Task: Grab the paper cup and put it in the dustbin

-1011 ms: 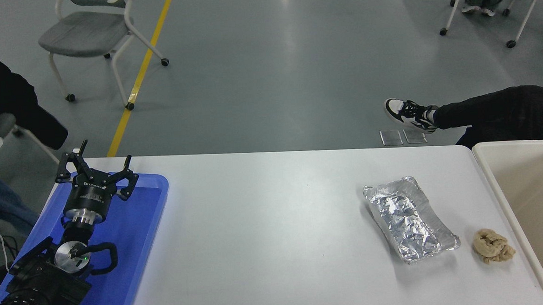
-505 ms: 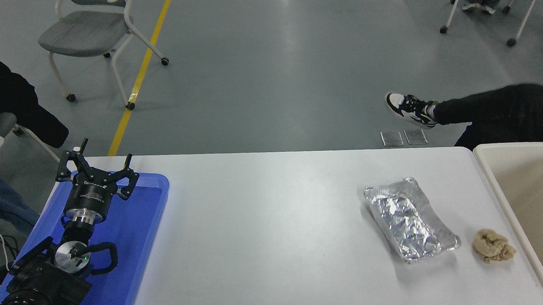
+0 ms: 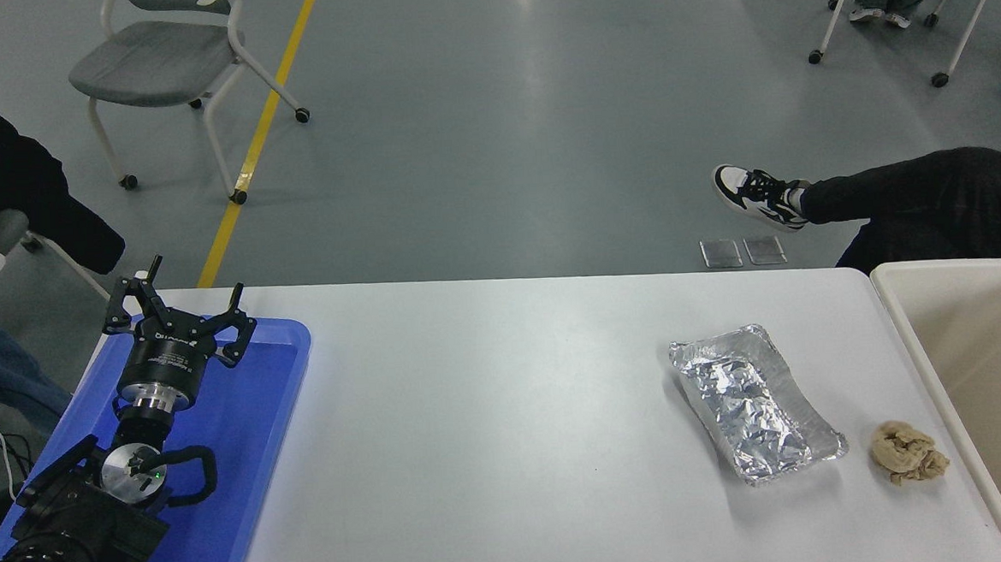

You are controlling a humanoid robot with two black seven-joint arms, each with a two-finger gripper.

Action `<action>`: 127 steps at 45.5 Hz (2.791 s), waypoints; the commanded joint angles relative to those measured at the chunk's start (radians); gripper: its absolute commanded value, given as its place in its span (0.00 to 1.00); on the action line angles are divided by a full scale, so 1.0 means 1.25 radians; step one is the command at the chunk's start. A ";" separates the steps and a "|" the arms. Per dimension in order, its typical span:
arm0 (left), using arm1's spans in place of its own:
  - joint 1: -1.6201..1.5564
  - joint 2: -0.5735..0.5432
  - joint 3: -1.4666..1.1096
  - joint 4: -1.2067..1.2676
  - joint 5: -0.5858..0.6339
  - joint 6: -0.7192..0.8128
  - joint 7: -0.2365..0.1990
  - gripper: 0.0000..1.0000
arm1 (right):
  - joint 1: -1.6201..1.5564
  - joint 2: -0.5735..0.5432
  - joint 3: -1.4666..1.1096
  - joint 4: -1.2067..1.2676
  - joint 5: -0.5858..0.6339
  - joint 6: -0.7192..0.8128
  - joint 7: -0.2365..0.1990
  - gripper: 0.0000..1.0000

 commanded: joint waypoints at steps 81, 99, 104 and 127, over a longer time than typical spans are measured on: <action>-0.001 -0.002 0.001 -0.001 0.000 0.000 0.002 1.00 | 0.608 -0.132 -0.562 0.721 -0.119 0.044 0.033 1.00; -0.001 -0.001 0.001 -0.001 0.000 0.000 0.002 1.00 | 1.007 0.090 -0.835 0.979 -0.090 0.206 0.033 1.00; 0.000 -0.001 0.001 -0.001 0.000 0.000 0.002 1.00 | 1.059 0.137 -0.835 1.016 0.011 0.286 0.033 1.00; 0.001 0.000 0.001 -0.001 0.000 0.000 0.000 1.00 | 1.206 0.346 -0.872 1.028 0.247 0.372 0.033 1.00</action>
